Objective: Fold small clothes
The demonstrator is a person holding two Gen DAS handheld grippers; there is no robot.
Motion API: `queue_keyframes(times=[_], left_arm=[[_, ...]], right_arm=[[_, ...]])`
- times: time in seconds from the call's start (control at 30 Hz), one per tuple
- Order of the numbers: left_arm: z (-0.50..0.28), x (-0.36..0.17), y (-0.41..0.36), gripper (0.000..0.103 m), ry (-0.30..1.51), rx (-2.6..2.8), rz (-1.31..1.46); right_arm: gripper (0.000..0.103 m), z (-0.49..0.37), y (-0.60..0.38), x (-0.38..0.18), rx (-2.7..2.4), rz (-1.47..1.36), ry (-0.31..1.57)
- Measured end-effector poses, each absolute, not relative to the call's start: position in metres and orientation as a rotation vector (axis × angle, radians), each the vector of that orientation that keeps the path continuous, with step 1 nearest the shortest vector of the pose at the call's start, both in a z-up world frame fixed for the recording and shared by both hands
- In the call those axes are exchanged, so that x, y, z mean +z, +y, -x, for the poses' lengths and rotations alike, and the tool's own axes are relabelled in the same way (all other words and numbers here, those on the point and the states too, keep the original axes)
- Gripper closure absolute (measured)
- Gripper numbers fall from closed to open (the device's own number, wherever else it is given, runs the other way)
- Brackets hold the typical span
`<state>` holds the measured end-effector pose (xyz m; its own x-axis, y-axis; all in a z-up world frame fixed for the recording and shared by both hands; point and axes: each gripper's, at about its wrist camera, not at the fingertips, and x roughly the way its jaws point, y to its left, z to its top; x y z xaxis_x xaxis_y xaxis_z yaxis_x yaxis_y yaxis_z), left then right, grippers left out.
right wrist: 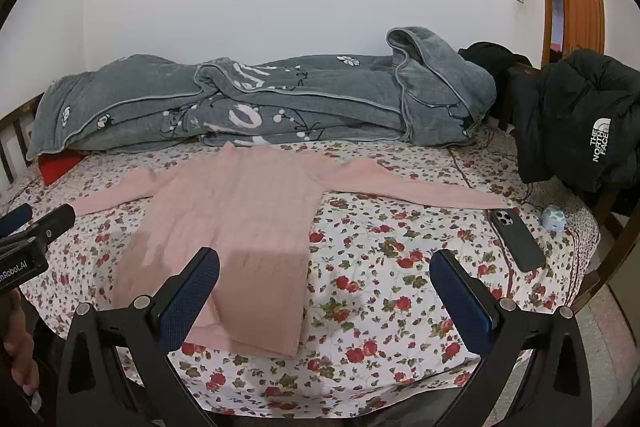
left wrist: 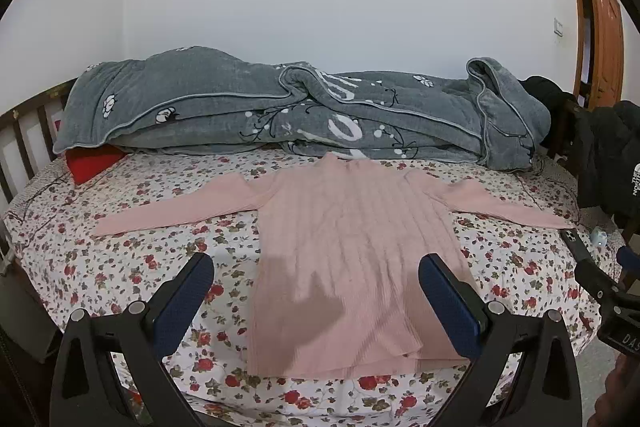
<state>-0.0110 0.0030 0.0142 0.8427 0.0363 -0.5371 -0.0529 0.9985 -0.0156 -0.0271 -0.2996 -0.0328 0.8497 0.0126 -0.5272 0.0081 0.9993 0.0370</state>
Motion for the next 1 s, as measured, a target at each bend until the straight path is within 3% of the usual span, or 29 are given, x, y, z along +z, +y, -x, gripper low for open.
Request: queue_keyframes(times=[1.0], left_arm=[[0.016,0.022,0.007,0.000,0.551,0.052,0.047]], right_arm=[[0.000,0.035,-0.296,-0.021,0.008,-0.054,0.539]])
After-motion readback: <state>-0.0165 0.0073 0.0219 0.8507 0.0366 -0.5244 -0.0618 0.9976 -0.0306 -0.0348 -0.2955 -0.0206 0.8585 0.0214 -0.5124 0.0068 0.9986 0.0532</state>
